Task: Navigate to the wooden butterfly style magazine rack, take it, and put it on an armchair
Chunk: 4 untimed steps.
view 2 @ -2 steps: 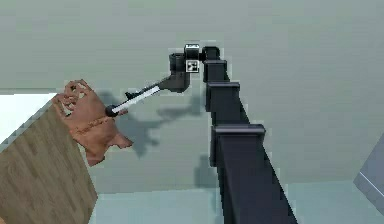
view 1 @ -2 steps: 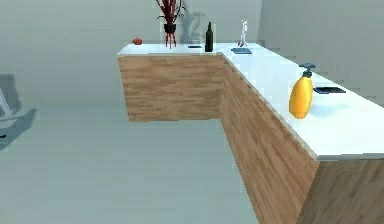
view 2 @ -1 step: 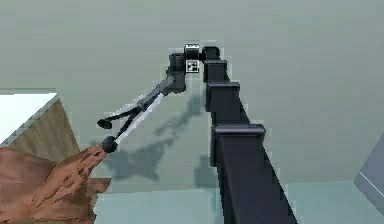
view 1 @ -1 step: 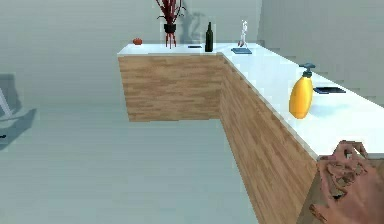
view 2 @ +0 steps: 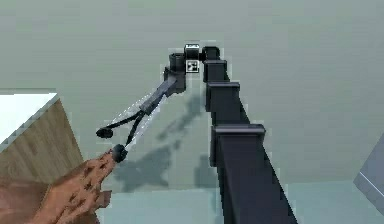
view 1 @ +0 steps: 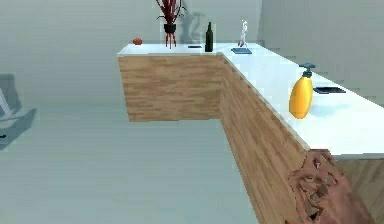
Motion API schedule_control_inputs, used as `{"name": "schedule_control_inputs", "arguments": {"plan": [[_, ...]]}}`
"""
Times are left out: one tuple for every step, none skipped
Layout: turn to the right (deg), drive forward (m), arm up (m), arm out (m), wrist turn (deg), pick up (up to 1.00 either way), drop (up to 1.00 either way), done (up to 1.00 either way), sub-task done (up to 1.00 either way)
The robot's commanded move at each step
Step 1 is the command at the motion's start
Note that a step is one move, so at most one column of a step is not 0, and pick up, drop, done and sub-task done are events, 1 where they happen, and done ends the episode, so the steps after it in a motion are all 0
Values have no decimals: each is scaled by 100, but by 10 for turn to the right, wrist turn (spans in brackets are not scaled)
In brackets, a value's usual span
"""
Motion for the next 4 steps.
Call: {"name": "schedule_control_inputs", "arguments": {"plan": [[0,0,0,-40,0,0,0,0,0],[-450,0,0,0,0,0,0,0,0],[-450,0,0,0,0,0,0,0,0],[-240,0,0,0,0,0,0,0,0]]}}
